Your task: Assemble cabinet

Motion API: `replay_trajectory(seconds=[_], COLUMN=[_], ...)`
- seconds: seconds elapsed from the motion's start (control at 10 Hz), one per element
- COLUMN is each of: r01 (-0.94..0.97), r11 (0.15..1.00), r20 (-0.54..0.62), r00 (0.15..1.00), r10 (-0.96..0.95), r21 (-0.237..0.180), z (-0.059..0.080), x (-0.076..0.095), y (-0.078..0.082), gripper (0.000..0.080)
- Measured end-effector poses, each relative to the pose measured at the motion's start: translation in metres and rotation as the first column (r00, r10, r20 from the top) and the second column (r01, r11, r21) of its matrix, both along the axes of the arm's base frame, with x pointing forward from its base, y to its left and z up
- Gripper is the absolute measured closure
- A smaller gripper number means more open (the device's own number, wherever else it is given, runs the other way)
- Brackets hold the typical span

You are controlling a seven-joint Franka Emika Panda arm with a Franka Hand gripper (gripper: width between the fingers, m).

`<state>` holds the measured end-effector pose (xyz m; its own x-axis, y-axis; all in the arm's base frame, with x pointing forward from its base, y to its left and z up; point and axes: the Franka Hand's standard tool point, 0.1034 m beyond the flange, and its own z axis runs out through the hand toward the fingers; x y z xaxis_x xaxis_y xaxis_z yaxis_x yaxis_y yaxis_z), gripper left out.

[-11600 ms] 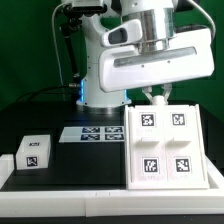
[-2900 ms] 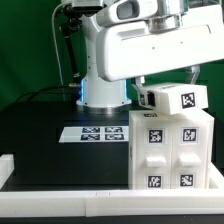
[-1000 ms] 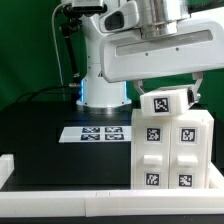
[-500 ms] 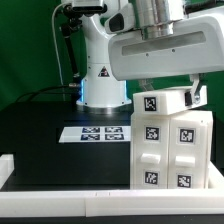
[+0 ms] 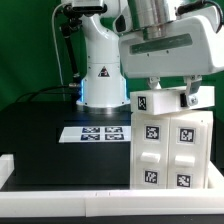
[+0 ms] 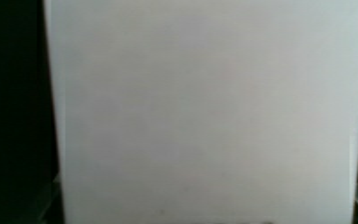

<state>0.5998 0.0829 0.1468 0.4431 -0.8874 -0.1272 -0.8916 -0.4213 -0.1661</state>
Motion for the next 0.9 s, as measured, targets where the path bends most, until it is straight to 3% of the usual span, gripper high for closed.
replay_trajectory(seconds=[0.3, 0.7, 0.9], r01=[0.266, 0.626, 0.692], r11=[0.963, 0.777, 0.718], r20=[-0.058, -0.169, -0.198], r00=[0.963, 0.774, 0.716], r10=[-0.264, -0.610, -0.670], r21=[0.038, 0.066, 0.073], z=[-0.0008, -0.0010, 0.0006], x=[-0.0002, 0.0003, 0.0018], y=[-0.0001, 0.0007, 0.0035], gripper=[0.0253, 0.0253, 0.0253])
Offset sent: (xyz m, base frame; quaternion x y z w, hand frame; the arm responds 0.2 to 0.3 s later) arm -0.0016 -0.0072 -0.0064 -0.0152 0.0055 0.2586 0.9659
